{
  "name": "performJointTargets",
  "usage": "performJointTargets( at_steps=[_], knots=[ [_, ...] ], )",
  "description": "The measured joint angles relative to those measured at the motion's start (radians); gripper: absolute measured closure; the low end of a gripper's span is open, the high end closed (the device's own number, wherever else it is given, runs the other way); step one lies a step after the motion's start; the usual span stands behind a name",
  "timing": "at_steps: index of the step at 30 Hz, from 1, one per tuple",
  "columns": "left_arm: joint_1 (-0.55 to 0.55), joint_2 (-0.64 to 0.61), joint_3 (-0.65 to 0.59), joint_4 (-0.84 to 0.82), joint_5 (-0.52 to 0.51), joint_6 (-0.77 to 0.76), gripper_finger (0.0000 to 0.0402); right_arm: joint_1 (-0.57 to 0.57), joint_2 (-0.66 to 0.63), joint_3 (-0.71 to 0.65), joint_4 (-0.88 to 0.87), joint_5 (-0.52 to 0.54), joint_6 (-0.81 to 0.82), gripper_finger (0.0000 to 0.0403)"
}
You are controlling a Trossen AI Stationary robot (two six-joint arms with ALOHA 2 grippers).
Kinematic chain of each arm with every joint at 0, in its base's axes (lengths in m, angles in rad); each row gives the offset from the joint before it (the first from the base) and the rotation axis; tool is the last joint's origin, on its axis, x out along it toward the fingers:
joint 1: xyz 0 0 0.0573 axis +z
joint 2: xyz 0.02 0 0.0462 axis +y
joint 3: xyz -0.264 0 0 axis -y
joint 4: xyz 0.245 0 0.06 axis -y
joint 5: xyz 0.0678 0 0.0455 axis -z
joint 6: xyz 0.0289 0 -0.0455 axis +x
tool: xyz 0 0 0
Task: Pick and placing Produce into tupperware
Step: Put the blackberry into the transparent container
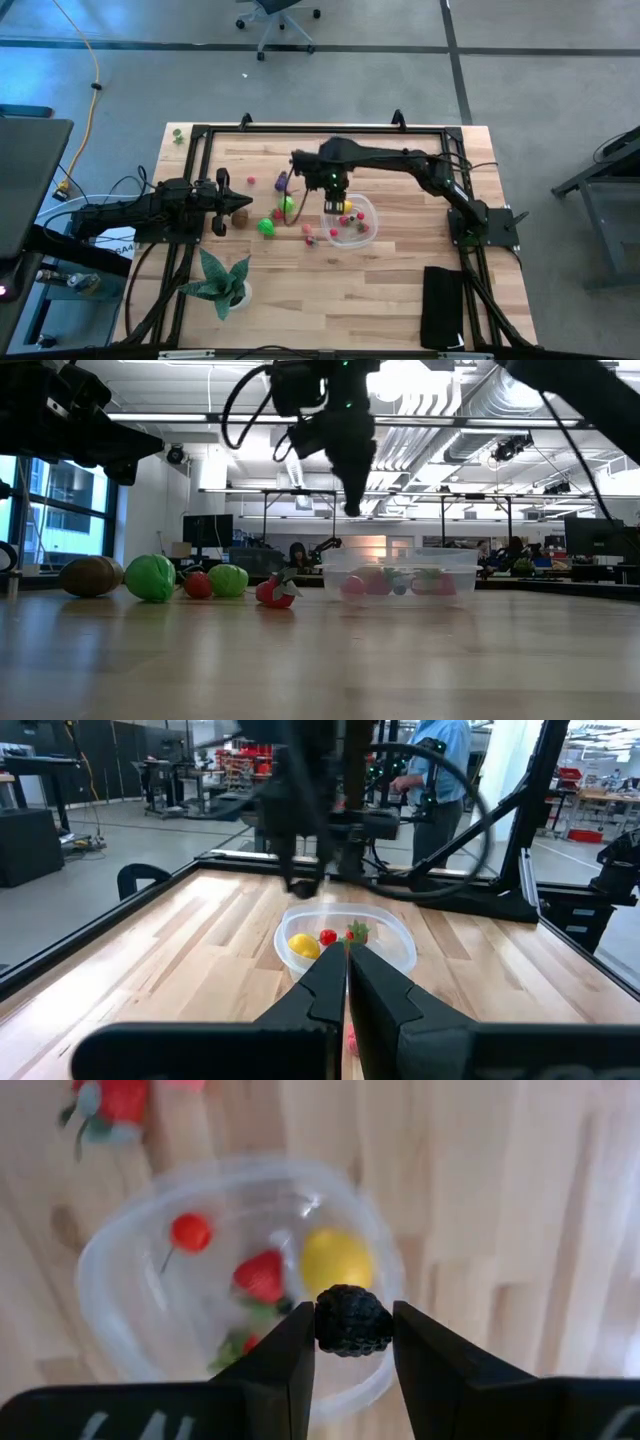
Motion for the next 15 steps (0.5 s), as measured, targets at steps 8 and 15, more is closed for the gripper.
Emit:
performJointTargets(
  at_steps=[8,15],
  knots=[
    [0.0,0.0,0.0,0.0,0.0,0.0,0.0396,0.059,-0.26,-0.448,0.291,0.009,0.126,0.0302],
    [0.0,0.0,0.0,0.0,0.0,0.0,0.0396,0.051,-0.401,-0.758,0.54,-0.001,0.16,0.0302]
  ],
)
